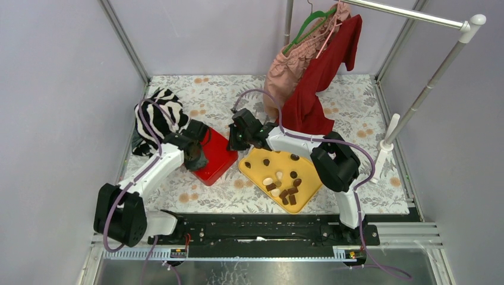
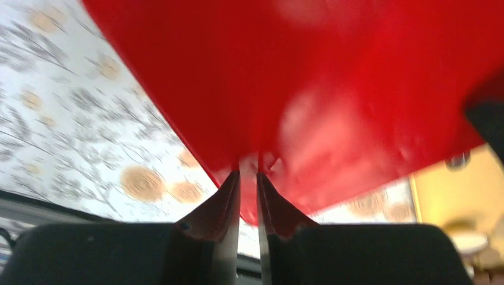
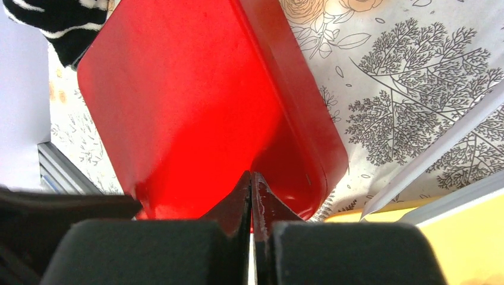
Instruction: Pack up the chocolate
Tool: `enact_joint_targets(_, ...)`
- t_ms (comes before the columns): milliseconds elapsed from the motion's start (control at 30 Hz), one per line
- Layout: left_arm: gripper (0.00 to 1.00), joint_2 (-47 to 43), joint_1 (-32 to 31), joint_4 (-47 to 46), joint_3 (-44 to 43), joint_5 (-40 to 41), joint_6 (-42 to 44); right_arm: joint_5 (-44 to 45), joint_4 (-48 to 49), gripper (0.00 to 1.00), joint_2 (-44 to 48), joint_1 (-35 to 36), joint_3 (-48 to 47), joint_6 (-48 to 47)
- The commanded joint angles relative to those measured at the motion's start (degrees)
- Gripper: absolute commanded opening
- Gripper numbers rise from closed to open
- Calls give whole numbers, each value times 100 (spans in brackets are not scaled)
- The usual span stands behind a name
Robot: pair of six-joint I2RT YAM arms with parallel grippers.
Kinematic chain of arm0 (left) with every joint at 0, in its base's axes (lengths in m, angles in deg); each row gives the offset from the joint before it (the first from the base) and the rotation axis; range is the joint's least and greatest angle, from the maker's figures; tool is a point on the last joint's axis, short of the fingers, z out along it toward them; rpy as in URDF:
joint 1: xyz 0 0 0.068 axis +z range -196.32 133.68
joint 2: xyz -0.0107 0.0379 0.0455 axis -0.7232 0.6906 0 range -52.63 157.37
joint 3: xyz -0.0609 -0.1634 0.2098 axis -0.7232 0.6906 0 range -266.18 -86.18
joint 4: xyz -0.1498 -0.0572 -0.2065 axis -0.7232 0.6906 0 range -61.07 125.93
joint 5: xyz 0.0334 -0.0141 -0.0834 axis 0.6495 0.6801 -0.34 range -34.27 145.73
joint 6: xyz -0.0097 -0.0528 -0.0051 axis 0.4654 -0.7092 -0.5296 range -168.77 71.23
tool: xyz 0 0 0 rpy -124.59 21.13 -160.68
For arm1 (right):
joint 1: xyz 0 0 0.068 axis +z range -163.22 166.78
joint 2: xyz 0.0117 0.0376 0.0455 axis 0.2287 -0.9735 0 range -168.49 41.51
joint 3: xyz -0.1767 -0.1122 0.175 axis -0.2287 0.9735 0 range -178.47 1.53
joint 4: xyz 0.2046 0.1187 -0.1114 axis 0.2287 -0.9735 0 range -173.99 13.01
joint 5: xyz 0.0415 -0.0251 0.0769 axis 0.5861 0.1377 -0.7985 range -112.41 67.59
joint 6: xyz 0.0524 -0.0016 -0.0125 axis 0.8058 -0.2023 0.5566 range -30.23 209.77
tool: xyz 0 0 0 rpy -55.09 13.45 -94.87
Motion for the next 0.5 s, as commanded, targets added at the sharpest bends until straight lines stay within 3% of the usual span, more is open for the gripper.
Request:
enact_joint_targets(0,21,-147,-503,387,127,-421,-698,43,-183,0,166,12,123,-40)
enact_joint_targets(233,23,-579,-499,1066,-1494,455,-520,-81,49,0,510,26,302,-84)
enact_joint_targets(467,26,-486,-342,895,-1839,571,-191,416,27,0,1207,66,285,-276)
